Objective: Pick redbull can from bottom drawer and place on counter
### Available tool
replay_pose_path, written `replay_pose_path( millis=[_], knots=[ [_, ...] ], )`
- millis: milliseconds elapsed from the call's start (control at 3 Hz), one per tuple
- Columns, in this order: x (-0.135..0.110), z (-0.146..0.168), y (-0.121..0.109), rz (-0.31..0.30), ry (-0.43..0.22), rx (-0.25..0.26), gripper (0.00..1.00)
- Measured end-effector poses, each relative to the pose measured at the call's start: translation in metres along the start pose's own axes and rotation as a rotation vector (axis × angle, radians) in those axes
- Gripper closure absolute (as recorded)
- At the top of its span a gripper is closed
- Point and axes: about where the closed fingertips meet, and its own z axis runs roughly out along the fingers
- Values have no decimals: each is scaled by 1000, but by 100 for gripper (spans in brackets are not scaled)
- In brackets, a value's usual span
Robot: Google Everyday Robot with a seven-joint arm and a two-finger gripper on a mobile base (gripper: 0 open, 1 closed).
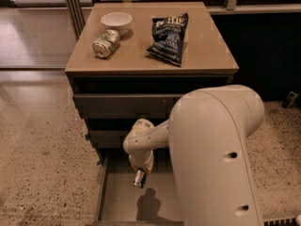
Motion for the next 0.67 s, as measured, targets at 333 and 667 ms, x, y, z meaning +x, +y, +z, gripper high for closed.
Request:
replay_pose_path(
  millis=[333, 667],
  knots=[
    [19, -58, 5, -16, 45, -96, 100],
    [30, -110, 8, -24, 82, -205, 100]
  ],
)
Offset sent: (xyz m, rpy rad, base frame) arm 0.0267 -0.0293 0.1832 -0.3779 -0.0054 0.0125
